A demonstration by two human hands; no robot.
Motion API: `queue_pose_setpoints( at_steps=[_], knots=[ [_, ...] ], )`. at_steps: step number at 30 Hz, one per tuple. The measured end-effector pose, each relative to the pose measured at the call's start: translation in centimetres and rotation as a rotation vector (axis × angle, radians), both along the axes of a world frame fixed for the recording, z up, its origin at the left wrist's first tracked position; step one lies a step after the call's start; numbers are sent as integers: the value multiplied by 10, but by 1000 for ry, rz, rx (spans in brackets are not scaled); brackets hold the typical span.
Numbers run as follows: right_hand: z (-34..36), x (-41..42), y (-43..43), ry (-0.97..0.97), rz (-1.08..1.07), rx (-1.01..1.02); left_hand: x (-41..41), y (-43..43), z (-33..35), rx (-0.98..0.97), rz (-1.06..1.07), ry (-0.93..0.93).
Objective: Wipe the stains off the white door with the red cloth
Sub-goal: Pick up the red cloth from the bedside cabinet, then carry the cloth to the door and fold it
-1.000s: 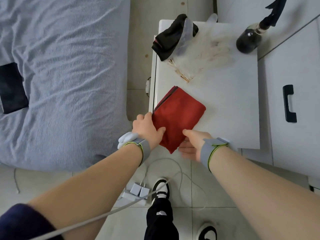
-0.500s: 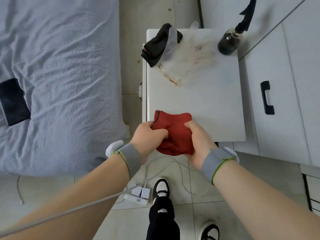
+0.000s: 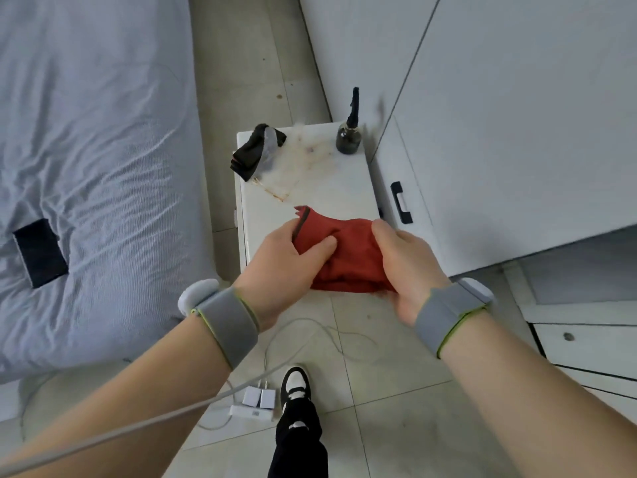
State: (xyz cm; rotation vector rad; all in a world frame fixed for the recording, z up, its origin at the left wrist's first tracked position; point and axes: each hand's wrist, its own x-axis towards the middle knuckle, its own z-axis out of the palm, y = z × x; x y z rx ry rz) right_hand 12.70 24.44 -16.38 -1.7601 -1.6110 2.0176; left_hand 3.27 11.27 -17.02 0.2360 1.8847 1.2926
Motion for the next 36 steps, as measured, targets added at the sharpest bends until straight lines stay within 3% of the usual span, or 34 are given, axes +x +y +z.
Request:
queue_pose_setpoints(
  at_steps=[4, 9, 15, 22, 27, 31, 34, 36],
  knots=[
    [65, 62, 13, 90, -71, -30, 52, 12, 74, 95, -63, 10],
    [135, 146, 21, 290, -260, -240, 120, 21, 153, 250, -162, -184],
    [215, 246, 31, 534, -445, -375, 206, 44, 231, 328, -351, -162],
    [272, 331, 41, 580, -529, -225, 287, 69, 291, 331, -507, 9],
    [335, 399, 54, 773, -582, -106, 342, 97, 336, 250, -532, 70],
    [379, 454, 66, 936, -638, -2, 387, 124, 364, 279, -534, 434],
    [412, 489, 70, 999, -651, 66, 422, 142, 393, 500, -555, 605],
    [431, 508, 74, 1028, -675, 92, 445, 147, 415, 652, -664, 583]
  ],
)
